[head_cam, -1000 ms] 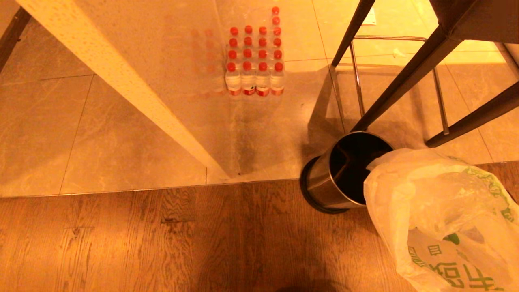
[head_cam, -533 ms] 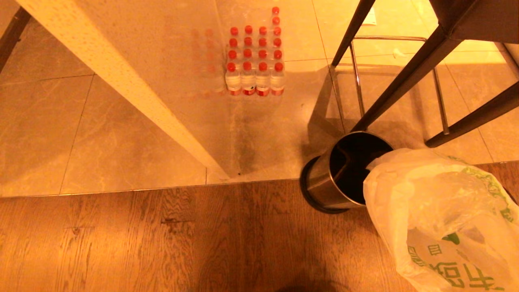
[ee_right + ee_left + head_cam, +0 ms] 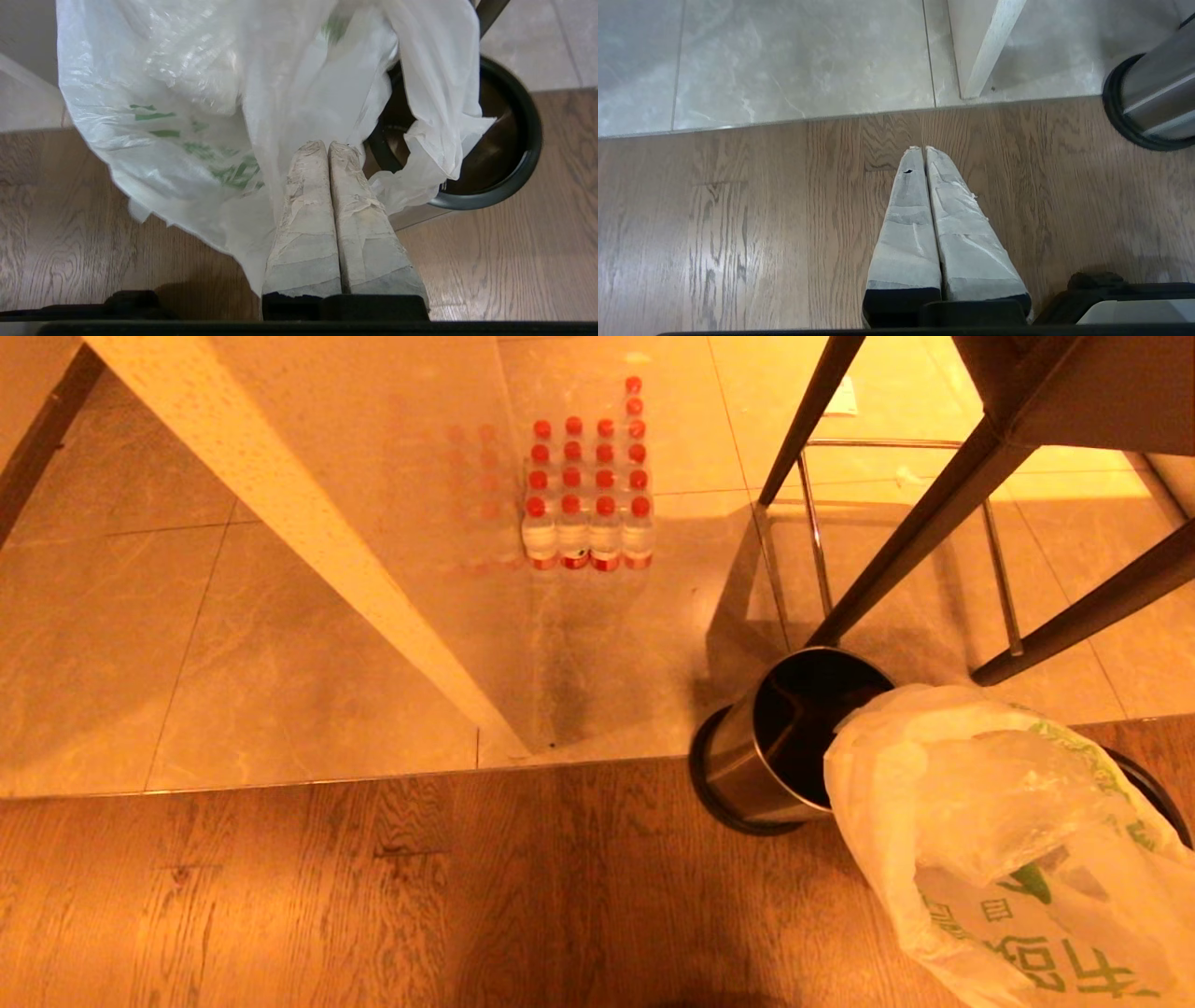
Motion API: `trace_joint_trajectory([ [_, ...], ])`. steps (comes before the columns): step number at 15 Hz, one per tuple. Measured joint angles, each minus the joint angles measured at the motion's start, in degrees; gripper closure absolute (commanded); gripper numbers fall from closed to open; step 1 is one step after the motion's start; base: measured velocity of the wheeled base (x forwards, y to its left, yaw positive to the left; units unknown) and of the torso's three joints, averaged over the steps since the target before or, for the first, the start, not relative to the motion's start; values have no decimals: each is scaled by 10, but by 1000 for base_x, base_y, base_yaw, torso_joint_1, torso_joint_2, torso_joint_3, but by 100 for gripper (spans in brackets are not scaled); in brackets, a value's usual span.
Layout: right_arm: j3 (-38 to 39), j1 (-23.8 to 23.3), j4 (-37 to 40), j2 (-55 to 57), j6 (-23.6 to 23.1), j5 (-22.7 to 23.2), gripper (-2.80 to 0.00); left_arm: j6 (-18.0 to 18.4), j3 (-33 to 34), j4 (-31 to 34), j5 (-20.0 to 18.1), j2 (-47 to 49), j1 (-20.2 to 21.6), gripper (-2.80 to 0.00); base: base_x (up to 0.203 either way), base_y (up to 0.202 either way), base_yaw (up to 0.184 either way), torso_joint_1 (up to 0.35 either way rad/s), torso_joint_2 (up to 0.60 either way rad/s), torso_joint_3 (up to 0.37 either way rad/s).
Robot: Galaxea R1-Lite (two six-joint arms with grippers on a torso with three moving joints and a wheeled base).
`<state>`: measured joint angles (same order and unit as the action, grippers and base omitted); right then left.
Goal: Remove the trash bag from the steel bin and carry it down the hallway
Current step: Put the trash bag at the door
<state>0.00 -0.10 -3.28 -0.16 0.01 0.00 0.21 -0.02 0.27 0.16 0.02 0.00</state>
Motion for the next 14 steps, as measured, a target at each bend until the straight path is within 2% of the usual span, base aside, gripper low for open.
trace_joint_trajectory([
  [14,0,0,0,0,0,0,0,-1,0,0,0,0,0,0,0,0,0,2,4,201],
])
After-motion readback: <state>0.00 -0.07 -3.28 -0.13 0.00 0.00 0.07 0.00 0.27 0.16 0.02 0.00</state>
